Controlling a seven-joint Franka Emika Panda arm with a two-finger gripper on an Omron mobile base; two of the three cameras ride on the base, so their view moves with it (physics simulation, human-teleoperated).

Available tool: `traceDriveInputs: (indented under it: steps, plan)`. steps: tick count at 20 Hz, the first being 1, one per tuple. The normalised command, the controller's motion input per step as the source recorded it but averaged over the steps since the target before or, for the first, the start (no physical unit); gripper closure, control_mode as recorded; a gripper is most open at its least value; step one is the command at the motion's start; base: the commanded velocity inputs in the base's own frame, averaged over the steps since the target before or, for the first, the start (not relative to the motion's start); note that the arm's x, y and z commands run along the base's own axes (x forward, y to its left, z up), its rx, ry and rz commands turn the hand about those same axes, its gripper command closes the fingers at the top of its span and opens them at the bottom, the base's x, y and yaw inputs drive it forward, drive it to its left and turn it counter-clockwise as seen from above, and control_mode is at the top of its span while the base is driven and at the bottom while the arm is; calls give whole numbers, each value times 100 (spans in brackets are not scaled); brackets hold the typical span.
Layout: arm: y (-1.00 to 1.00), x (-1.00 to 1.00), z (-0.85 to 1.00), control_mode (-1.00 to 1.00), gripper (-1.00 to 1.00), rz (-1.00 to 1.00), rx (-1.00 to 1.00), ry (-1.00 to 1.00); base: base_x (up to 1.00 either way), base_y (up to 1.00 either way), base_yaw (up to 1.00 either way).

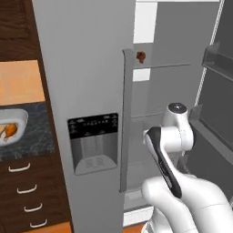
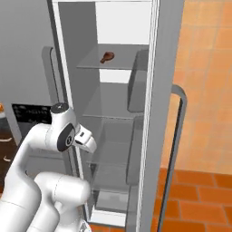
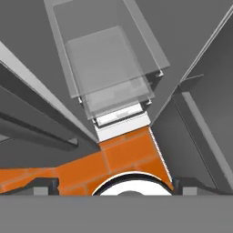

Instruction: Place one squash and one chicken drumstick in each tupperware on the nearby counter, to pack two identical lunches.

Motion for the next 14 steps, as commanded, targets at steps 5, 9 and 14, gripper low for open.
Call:
traceDriveInputs:
  steps: [5,9,14]
  plan:
    - [0,0,0,100,-100,0,0,0,62,0,0]
    - [0,0,0,100,-100,0,0,0,33,-40,0]
    - [0,0,0,100,-100,0,0,0,13,-15,0]
